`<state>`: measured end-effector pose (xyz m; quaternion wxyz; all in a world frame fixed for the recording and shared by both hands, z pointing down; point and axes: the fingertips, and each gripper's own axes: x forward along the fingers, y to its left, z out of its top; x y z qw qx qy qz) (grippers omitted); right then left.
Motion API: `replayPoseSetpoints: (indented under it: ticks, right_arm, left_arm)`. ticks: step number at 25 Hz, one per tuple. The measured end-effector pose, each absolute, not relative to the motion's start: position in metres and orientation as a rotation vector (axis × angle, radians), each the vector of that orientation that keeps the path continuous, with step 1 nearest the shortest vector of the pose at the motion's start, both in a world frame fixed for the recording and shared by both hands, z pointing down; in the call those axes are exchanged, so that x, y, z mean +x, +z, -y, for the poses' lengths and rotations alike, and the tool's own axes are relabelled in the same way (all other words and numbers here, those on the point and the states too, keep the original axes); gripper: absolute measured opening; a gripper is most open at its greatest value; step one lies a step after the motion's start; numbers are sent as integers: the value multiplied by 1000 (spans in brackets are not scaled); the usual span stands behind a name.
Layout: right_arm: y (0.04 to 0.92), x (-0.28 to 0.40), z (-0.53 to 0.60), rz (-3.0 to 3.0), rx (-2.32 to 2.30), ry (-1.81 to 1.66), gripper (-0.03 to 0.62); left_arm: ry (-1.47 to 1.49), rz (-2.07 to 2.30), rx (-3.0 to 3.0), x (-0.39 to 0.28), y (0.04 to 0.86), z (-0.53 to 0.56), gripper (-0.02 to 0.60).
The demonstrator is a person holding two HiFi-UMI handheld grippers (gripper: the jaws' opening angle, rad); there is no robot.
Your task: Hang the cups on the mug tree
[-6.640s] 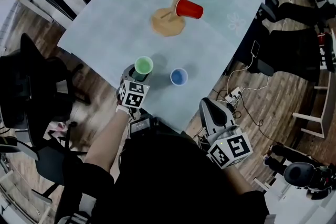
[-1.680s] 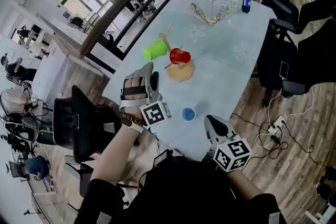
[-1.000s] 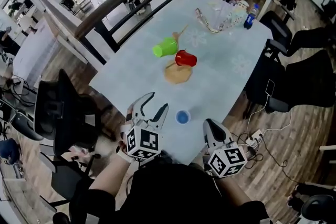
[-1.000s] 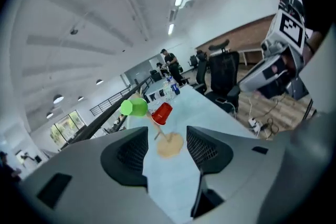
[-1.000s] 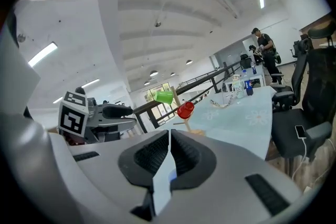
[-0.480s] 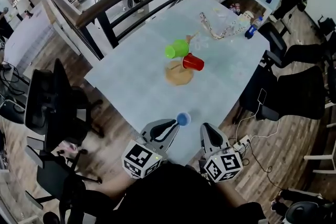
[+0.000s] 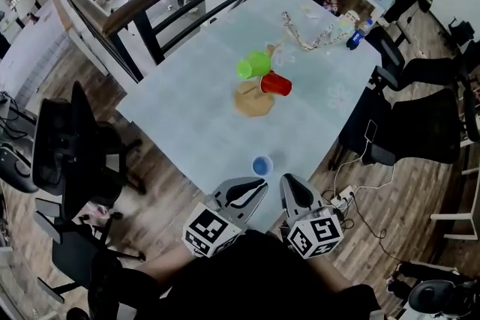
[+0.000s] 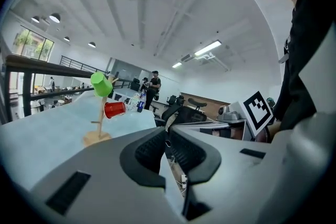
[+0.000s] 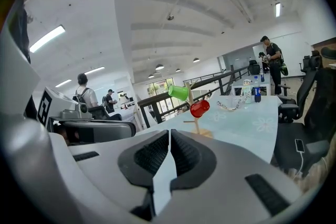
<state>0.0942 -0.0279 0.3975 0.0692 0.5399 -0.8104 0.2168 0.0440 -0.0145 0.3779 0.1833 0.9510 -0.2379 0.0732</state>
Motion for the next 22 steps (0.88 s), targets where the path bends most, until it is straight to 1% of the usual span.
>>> replayPoseSetpoints:
  ticks: [22]
  right_arm:
    - [406, 84, 26, 2427, 1620, 670, 37]
  left_arm:
    - [206, 628, 2669, 36, 385, 14, 38]
